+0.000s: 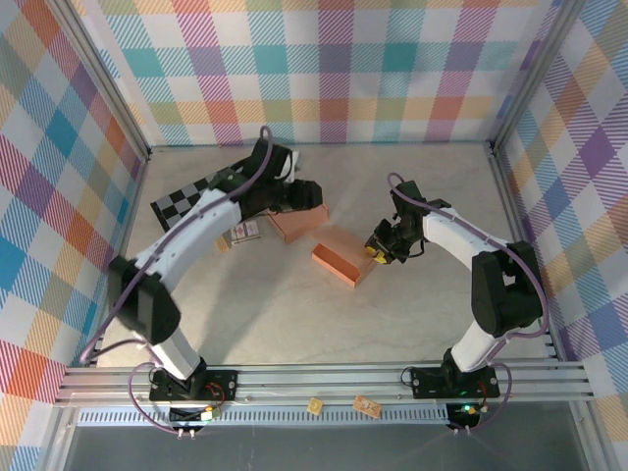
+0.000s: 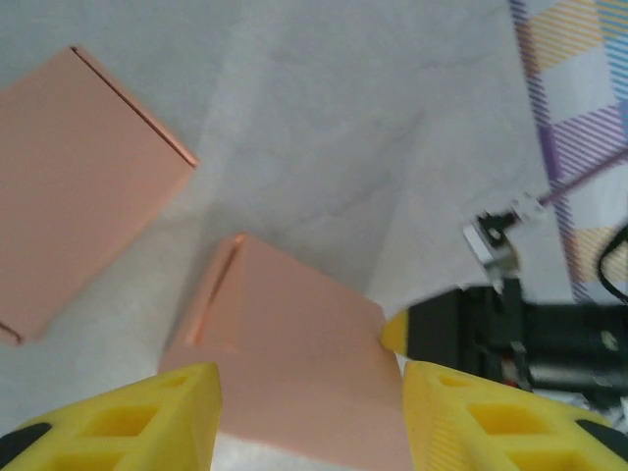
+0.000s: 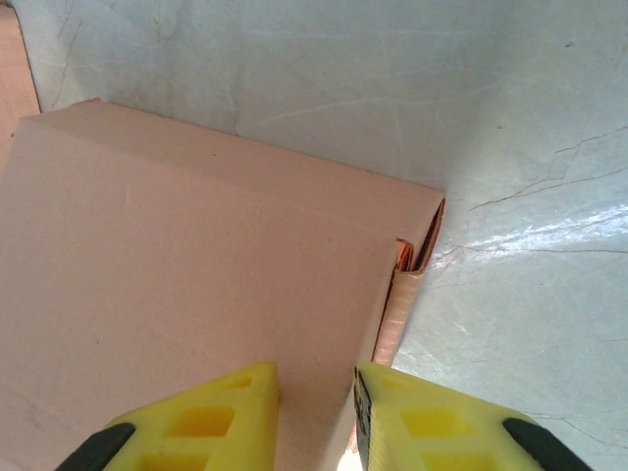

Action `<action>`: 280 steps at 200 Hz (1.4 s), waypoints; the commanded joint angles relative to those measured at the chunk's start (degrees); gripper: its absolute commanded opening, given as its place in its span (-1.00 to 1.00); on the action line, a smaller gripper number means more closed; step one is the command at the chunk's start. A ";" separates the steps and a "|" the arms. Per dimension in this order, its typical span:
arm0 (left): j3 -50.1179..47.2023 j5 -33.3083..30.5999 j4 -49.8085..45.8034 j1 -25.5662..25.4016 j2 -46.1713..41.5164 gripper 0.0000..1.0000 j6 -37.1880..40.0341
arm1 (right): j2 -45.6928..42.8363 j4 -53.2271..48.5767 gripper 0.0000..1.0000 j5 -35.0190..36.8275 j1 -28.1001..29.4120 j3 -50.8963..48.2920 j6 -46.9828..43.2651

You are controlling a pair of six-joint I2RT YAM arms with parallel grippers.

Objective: Fold the paper box

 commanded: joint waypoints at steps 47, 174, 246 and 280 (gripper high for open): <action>15.93 6.42 -20.21 -0.76 20.35 -0.14 12.96 | 1.04 -1.63 -0.45 0.55 0.35 2.39 -1.41; 5.36 5.41 -11.41 -2.28 18.71 -0.36 9.92 | 1.39 -1.97 -0.46 1.03 0.45 2.74 -2.07; 1.44 3.28 -10.44 -2.37 15.97 -0.38 8.97 | 2.13 -3.98 -0.47 2.41 0.38 5.14 -4.02; 0.69 -1.24 -9.92 -2.37 11.33 -0.20 7.21 | 0.01 -6.90 -0.32 5.19 0.39 6.09 -4.91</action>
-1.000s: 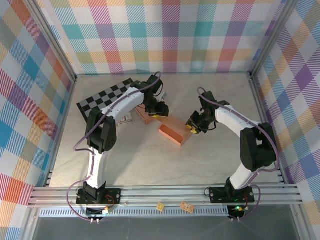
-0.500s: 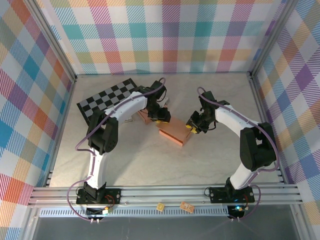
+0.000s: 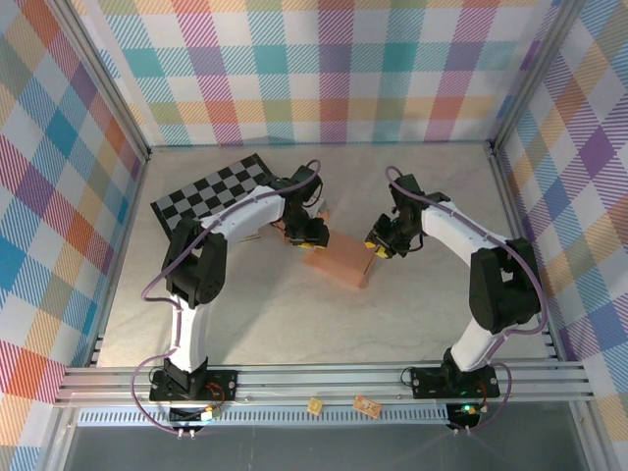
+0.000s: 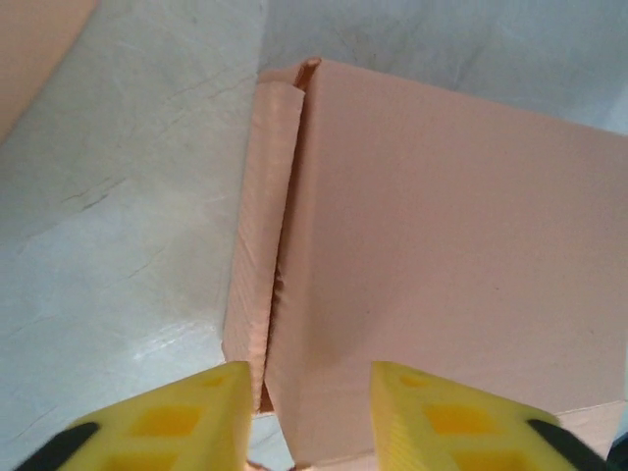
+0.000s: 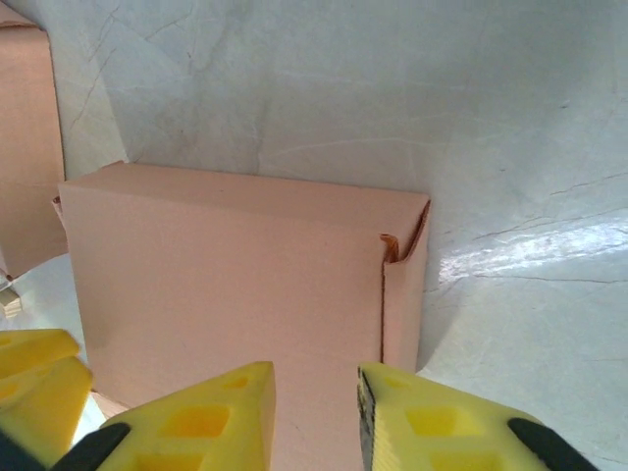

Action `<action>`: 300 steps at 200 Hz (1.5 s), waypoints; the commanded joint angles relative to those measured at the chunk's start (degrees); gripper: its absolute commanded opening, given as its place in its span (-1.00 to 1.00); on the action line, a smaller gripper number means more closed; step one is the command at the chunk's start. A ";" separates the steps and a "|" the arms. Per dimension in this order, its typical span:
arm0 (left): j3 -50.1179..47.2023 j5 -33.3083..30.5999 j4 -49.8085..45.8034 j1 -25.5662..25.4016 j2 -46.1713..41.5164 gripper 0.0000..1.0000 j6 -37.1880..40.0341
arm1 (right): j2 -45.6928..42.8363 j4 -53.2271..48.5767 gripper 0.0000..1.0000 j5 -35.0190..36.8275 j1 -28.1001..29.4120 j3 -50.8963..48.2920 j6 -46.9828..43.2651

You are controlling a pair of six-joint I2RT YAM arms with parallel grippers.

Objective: Fold the paper box

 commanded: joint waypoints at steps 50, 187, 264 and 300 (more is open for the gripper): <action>-2.72 4.23 5.84 2.38 -4.92 -0.01 -3.21 | -5.40 2.10 0.19 -6.20 0.35 -4.18 1.32; -14.53 10.62 18.84 4.23 -2.91 0.00 -5.52 | 0.11 7.62 0.14 -10.95 -0.58 -9.56 -0.24; -17.28 9.99 18.24 3.99 -2.91 -0.27 -4.99 | 2.39 8.14 -0.23 -9.89 -1.57 -11.14 -2.96; -19.56 9.92 18.53 3.88 -3.37 -0.30 -4.61 | 3.31 9.65 -0.22 -12.49 -3.34 -11.36 -6.41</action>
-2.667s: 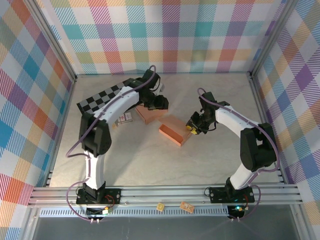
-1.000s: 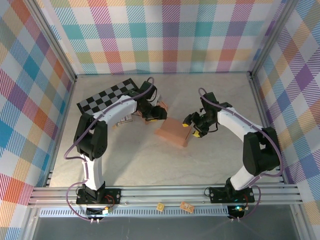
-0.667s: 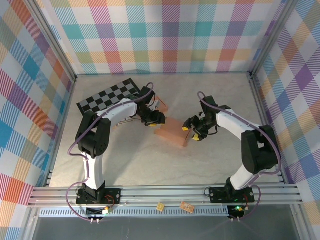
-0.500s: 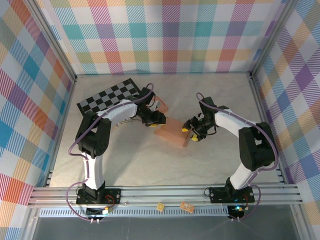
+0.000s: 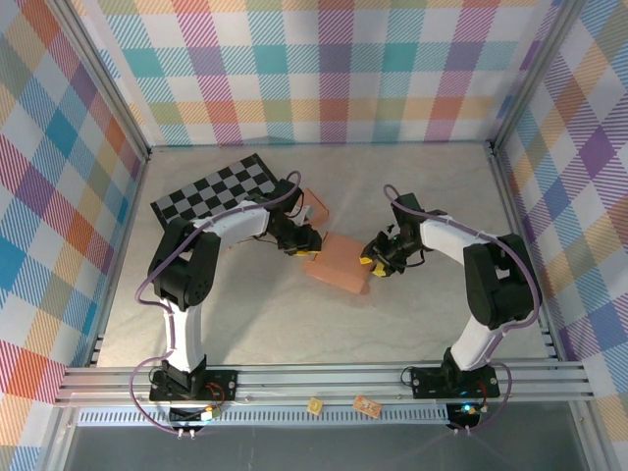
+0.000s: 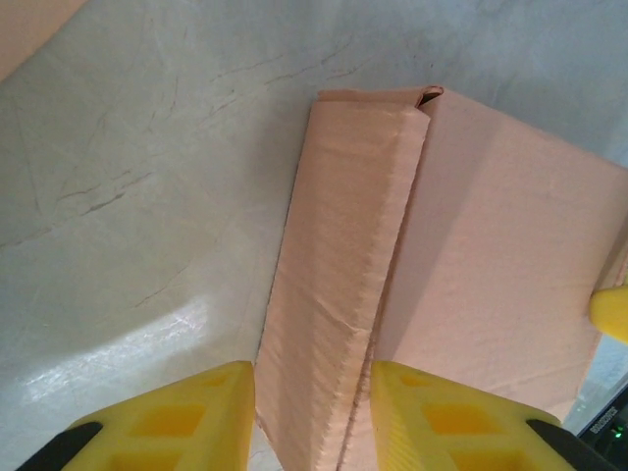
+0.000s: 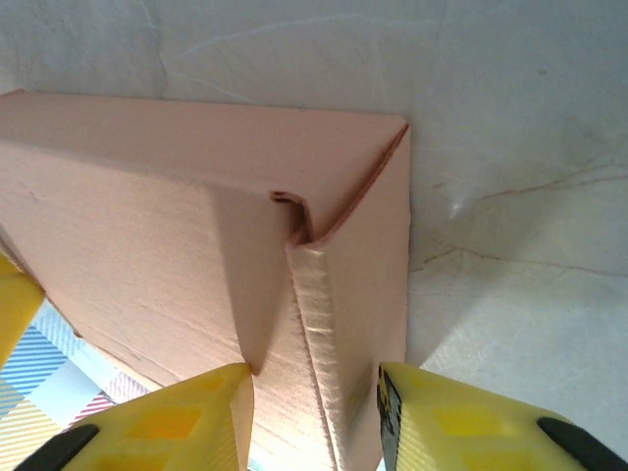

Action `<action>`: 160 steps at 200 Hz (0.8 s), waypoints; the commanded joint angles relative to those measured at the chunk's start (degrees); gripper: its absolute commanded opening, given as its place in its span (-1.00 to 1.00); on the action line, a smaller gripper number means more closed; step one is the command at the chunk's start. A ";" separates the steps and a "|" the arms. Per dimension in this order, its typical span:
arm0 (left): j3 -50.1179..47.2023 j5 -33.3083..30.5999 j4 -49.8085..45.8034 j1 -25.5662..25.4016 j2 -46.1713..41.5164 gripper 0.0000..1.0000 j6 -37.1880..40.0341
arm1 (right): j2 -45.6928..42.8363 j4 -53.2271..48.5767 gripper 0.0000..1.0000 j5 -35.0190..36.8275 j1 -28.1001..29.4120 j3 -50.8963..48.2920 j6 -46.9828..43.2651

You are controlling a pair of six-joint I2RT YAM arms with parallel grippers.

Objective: Fold the paper box

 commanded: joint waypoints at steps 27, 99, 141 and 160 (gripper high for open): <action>-3.41 0.19 0.55 -0.36 -0.90 -0.30 0.33 | 2.24 -1.35 -0.18 -3.42 -1.91 1.33 -8.44; -3.96 3.90 5.56 -0.19 -4.12 -0.25 -2.93 | 0.46 -1.57 0.23 -10.02 -6.28 0.08 -15.64; -6.12 8.25 11.81 0.69 -4.19 -0.21 -5.14 | 1.78 2.70 0.27 -15.77 -6.34 -1.61 -16.73; -5.35 7.75 9.67 0.70 -3.13 -0.25 -3.74 | 2.80 2.36 0.27 -15.76 -6.42 -1.61 -17.08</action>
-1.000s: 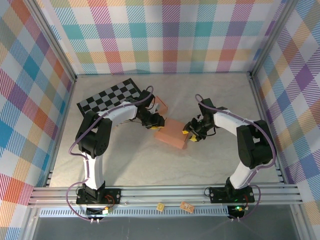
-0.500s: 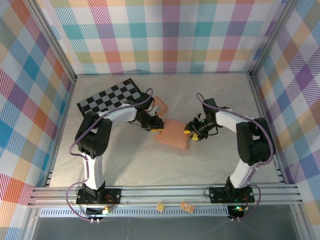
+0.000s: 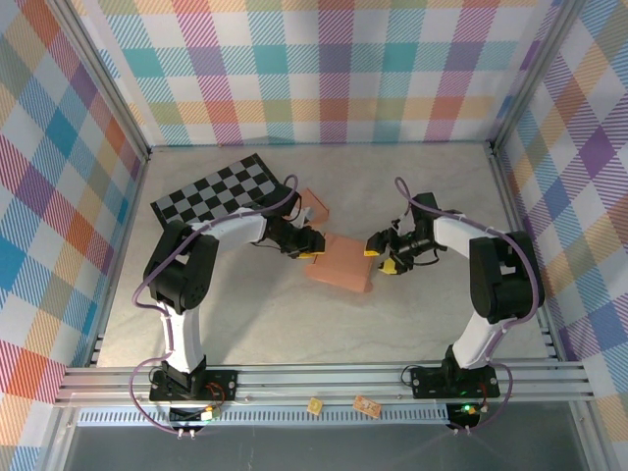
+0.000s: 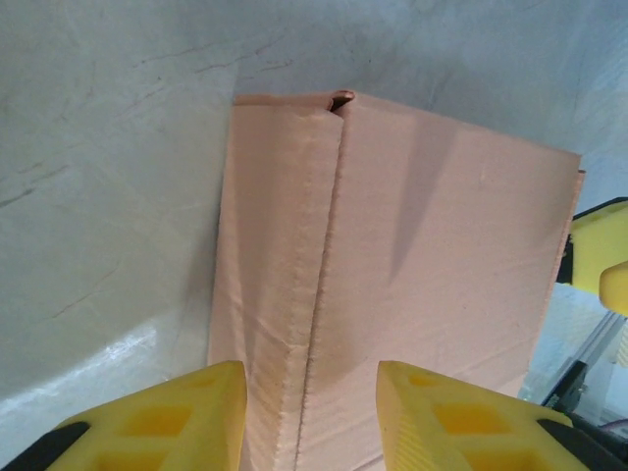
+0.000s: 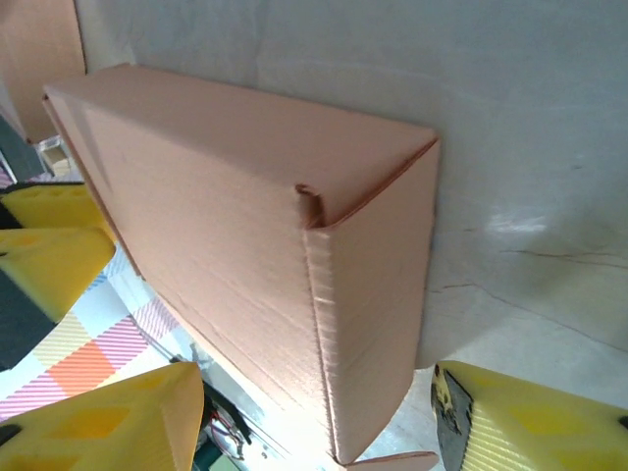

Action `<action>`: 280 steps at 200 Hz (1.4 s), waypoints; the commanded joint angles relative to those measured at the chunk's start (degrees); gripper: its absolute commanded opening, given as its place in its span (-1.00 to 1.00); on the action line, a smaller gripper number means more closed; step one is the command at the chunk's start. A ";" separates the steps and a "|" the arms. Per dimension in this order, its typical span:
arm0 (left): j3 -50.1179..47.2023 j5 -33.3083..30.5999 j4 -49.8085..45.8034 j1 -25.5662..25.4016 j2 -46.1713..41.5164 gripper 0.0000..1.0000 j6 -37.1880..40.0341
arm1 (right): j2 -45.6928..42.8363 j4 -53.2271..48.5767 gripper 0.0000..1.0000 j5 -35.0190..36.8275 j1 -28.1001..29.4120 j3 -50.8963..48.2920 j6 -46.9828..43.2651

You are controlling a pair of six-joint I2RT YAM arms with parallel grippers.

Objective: Fold the paper box

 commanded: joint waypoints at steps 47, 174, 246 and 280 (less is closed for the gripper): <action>-2.38 1.20 2.28 0.79 -1.37 -0.36 0.40 | 2.00 1.82 0.27 -3.39 -0.15 -1.95 -2.24; -5.99 0.67 1.38 2.72 -1.49 -0.66 2.59 | 2.01 10.49 0.33 -10.59 -0.42 -5.12 -2.83; -7.61 0.54 1.16 3.94 -1.06 -0.67 3.53 | 5.83 15.20 0.35 -14.61 -0.26 -2.87 -1.53; -7.70 -0.71 0.73 4.08 -0.52 -0.71 3.70 | 6.13 16.39 0.36 -14.84 0.51 -3.08 -1.29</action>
